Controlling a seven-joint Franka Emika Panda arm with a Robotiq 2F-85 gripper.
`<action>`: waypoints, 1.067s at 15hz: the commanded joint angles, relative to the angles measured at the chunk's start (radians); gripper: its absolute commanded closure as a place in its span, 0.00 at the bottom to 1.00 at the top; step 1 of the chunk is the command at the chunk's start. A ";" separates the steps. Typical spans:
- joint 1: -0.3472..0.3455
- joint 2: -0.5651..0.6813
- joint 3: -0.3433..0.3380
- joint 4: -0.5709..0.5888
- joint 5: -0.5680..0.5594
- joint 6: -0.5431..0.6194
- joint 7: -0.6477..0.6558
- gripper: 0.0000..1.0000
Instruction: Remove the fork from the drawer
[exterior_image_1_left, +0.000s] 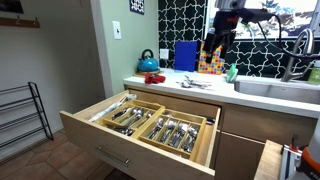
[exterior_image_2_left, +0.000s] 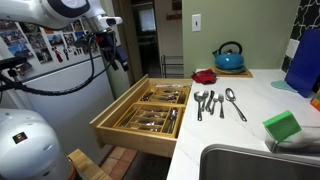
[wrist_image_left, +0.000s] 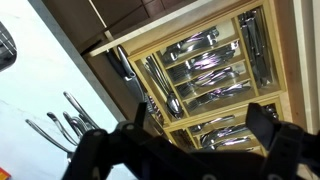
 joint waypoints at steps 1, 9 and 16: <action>0.008 0.002 -0.006 0.002 -0.005 -0.002 0.005 0.00; 0.008 0.002 -0.006 0.002 -0.005 -0.002 0.005 0.00; 0.023 0.183 0.039 0.054 0.034 0.066 0.072 0.00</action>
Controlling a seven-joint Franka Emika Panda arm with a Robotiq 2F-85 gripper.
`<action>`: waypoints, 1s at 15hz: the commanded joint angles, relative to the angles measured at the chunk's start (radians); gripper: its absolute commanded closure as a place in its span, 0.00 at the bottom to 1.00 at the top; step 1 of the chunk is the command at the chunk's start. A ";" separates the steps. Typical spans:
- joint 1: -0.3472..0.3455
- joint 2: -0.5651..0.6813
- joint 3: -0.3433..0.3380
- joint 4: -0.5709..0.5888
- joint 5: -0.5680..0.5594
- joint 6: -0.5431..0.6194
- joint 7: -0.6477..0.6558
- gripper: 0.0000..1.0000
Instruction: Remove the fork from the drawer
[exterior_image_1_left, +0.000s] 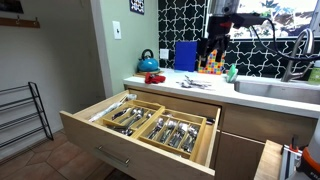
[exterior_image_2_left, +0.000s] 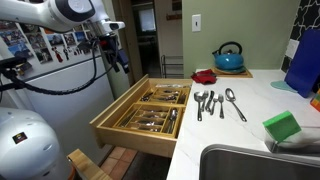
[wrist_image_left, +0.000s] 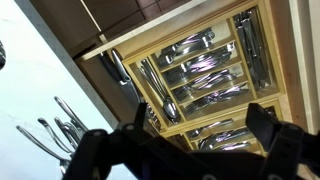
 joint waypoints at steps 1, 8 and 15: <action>0.019 0.145 0.022 0.043 0.022 0.088 0.043 0.00; 0.072 0.420 -0.059 0.109 0.061 0.316 -0.150 0.00; 0.078 0.660 -0.111 0.197 0.145 0.365 -0.292 0.00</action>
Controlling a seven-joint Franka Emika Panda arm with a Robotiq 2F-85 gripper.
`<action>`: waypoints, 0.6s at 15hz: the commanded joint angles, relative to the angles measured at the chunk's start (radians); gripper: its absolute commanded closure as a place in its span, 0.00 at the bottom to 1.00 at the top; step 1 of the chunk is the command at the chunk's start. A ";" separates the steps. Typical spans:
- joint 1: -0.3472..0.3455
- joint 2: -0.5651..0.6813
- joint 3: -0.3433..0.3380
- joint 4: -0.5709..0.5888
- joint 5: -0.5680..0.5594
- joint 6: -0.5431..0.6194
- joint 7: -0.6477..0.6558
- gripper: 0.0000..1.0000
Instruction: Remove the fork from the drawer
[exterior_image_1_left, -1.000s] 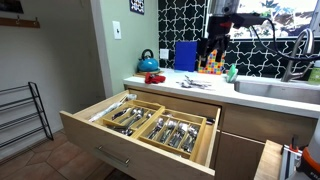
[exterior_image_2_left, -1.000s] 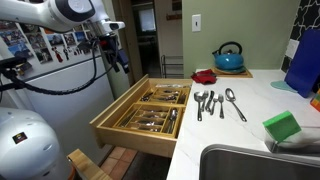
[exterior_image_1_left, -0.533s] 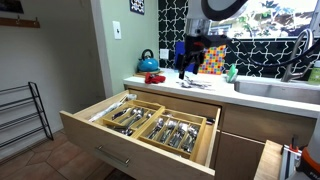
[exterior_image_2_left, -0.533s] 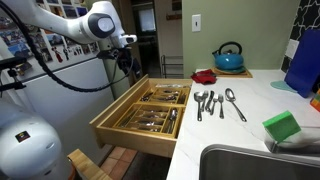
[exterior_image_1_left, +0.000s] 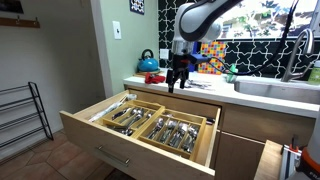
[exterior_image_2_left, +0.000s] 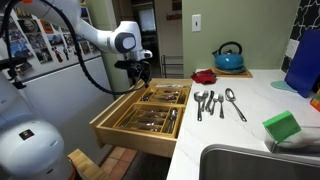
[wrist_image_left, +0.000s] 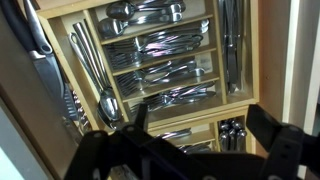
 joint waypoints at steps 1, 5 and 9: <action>0.001 0.136 -0.022 0.065 0.027 0.022 -0.014 0.00; -0.001 0.130 -0.021 0.054 0.008 0.017 0.001 0.00; 0.001 0.115 -0.020 0.056 0.008 0.017 0.001 0.00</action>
